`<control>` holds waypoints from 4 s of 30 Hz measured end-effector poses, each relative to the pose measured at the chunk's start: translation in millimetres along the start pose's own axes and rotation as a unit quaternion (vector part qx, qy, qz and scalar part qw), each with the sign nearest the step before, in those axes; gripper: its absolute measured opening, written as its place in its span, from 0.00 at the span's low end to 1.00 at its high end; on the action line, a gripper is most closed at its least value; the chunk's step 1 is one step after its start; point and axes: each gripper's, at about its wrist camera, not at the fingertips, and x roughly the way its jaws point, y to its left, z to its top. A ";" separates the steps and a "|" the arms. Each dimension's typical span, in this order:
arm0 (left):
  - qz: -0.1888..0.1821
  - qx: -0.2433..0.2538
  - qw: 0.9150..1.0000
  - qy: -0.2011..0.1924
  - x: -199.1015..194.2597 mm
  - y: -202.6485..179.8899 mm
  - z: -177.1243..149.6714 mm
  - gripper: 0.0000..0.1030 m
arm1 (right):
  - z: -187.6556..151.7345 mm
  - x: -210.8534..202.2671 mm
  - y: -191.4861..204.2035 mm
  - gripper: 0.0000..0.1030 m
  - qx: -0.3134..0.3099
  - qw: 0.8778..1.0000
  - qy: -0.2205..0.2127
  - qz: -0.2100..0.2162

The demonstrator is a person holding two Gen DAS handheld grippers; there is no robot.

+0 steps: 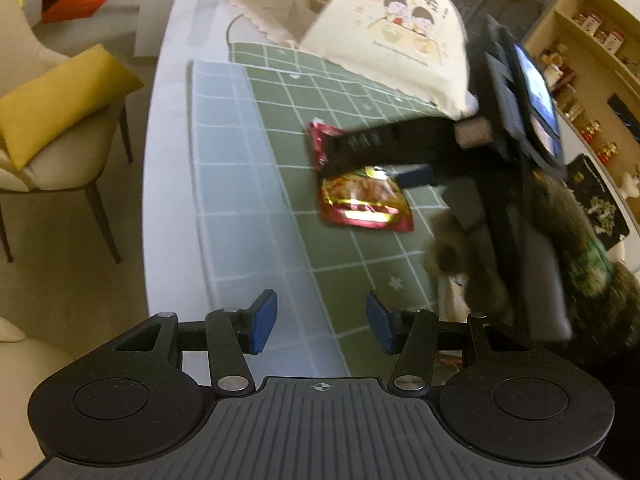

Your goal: Organize snacks

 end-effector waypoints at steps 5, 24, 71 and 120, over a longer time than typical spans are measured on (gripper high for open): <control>-0.011 0.013 1.000 0.008 8.0 -7.1 3.6 0.53 | -16.5 -17.2 -2.2 0.52 -0.067 0.997 -0.017 -0.015; -0.065 0.263 0.960 0.064 50.2 -139.1 -17.8 0.53 | -166.5 -119.3 -136.2 0.58 0.035 0.992 -0.037 -0.118; -0.001 0.236 0.967 0.094 70.4 -132.8 -23.7 0.74 | -186.1 -98.2 -148.7 0.90 0.119 0.980 -0.102 -0.126; -0.042 0.221 0.970 0.088 65.5 -121.6 -19.9 0.66 | -185.9 -150.7 -106.2 0.32 0.084 0.990 -0.110 -0.039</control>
